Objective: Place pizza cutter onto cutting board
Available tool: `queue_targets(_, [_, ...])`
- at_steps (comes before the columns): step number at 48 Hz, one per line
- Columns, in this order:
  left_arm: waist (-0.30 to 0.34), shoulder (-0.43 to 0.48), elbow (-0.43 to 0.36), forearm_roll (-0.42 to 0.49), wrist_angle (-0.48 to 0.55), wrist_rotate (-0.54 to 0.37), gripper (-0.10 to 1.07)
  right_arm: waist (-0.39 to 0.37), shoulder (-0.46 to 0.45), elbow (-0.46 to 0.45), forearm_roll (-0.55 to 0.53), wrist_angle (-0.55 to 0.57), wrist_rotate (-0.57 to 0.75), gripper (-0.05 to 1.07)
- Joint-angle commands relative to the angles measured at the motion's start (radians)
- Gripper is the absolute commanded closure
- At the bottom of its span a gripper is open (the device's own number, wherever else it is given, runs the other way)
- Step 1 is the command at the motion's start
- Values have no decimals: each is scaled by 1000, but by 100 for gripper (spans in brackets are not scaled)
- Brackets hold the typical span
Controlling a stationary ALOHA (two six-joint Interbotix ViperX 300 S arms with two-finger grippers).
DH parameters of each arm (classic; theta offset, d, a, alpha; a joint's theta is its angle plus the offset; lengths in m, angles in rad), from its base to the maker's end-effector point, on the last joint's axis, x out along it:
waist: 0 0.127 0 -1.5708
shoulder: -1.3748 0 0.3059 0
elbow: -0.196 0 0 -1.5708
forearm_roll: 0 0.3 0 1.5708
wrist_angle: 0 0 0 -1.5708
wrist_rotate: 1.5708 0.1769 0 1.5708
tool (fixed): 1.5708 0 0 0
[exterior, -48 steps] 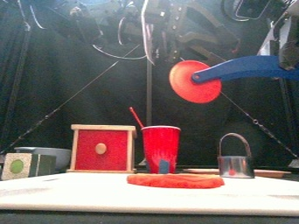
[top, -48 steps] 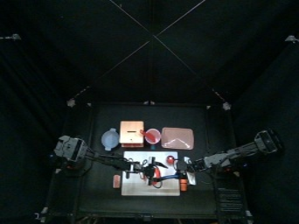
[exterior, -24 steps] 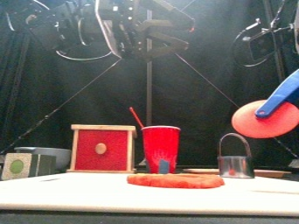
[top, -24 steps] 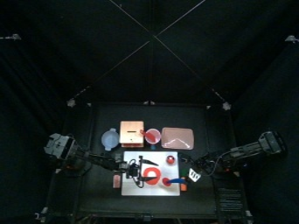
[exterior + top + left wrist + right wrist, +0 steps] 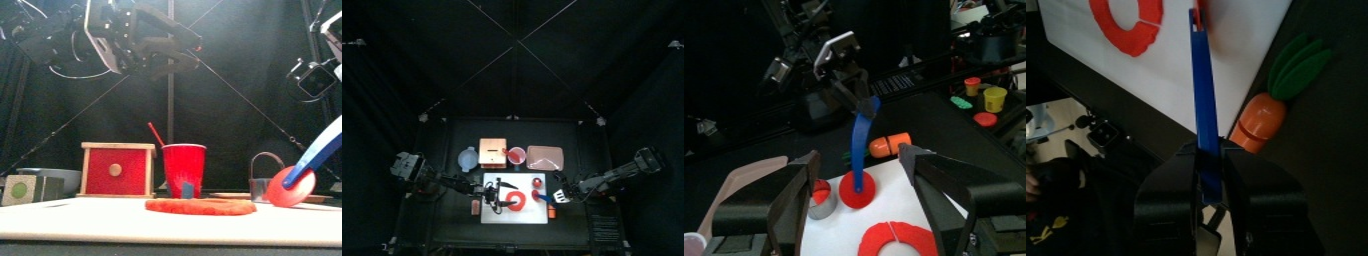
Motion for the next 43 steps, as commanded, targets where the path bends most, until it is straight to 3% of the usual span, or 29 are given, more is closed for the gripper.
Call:
queue_targets(1, [-2,-25,-3,2,-20,2,2,35,32,-20,-40,-18,94,51])
queue_targets(9, [-6,-26,-2,3,-25,2,2,78,98,-18,-57,-95,198,45])
queue_targets(22, [-14,-26,-3,0,-25,2,2,92,218,-61,-97,-213,196,22])
queue_targets(35, [-14,-28,3,0,-25,2,2,104,210,-75,-155,-216,193,20])
queue_targets(43, [-14,-44,26,0,-25,2,2,100,170,-72,-296,-215,156,20])
